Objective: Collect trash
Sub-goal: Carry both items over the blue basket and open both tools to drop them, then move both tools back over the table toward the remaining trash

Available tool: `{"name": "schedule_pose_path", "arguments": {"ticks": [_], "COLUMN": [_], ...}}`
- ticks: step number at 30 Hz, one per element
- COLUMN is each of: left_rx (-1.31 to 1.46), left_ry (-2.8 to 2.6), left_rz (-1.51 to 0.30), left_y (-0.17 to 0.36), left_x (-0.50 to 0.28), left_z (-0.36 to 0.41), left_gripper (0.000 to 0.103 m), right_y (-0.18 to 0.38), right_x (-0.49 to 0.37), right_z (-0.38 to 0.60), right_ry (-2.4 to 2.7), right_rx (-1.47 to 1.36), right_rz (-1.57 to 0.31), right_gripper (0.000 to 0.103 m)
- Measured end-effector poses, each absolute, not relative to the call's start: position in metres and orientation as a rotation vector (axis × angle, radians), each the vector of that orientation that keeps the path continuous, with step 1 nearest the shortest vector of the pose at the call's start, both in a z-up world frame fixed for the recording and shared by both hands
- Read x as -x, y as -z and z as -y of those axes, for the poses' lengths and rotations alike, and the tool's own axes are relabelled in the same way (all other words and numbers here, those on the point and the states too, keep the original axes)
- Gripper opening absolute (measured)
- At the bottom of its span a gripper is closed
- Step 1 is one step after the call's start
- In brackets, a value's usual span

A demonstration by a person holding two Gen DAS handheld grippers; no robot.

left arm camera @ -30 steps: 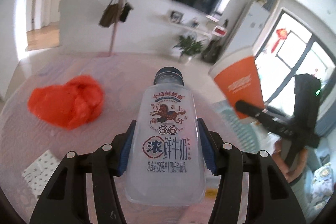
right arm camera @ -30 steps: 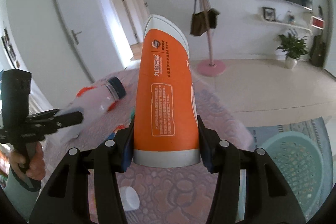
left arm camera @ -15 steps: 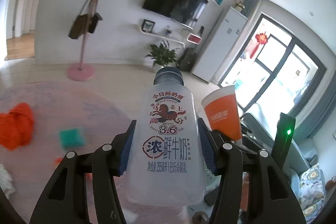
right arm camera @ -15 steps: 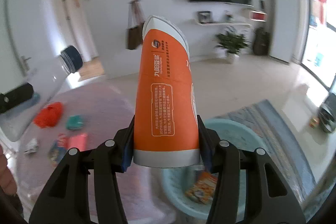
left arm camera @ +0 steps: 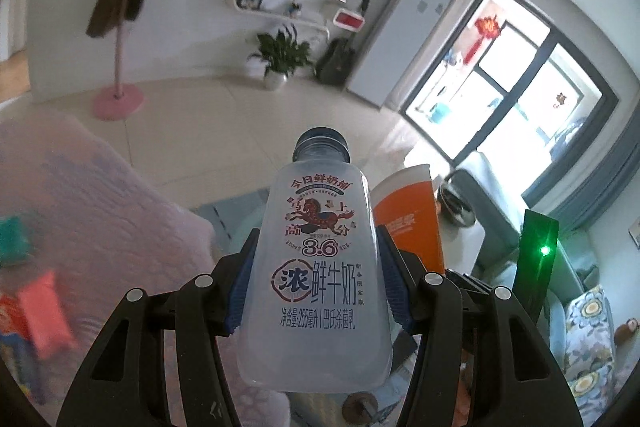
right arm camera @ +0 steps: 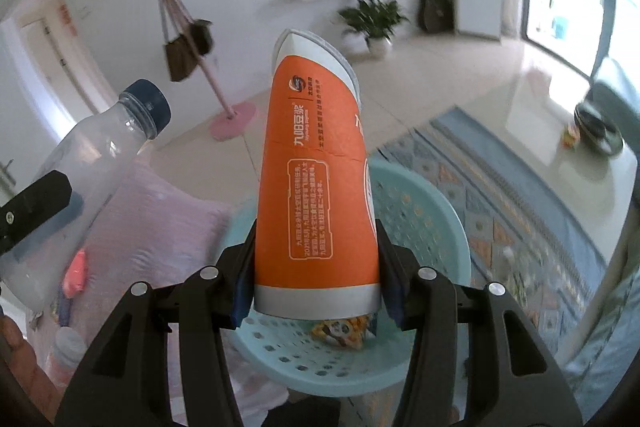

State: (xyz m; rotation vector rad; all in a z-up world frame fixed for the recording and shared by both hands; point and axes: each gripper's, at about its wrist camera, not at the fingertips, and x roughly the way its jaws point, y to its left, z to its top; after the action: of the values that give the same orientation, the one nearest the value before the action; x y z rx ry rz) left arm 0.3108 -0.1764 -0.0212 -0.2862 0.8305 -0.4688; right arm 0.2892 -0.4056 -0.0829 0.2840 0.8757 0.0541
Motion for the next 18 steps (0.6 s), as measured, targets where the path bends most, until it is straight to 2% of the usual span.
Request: {"name": "schedule_pose_path", "arguments": {"ticks": [8,9,15,18], "left_rx": [0.305,0.311,0.312,0.297], "left_ry": [0.506,0.507,0.524,0.526], "left_rz": [-0.917,-0.922,-0.872,-0.839], "left_y": [0.059,0.061,0.046,0.035], "left_x": [-0.323,-0.323,-0.307,-0.296], "left_z": [0.191,0.190,0.181,0.176], "left_gripper": [0.054,0.056,0.065,0.065], "right_y": [0.104,0.104,0.099,0.093], "right_x": [-0.290,-0.289,-0.280,-0.276], "right_z": [0.416,0.418,0.419,0.414], "right_ry": [-0.012,-0.009,-0.014,-0.027], "right_rx": [-0.307,-0.312,-0.322,-0.319], "right_rz": [-0.908,-0.907,-0.897,-0.888], "right_gripper": [0.049,0.049,0.049,0.049]}}
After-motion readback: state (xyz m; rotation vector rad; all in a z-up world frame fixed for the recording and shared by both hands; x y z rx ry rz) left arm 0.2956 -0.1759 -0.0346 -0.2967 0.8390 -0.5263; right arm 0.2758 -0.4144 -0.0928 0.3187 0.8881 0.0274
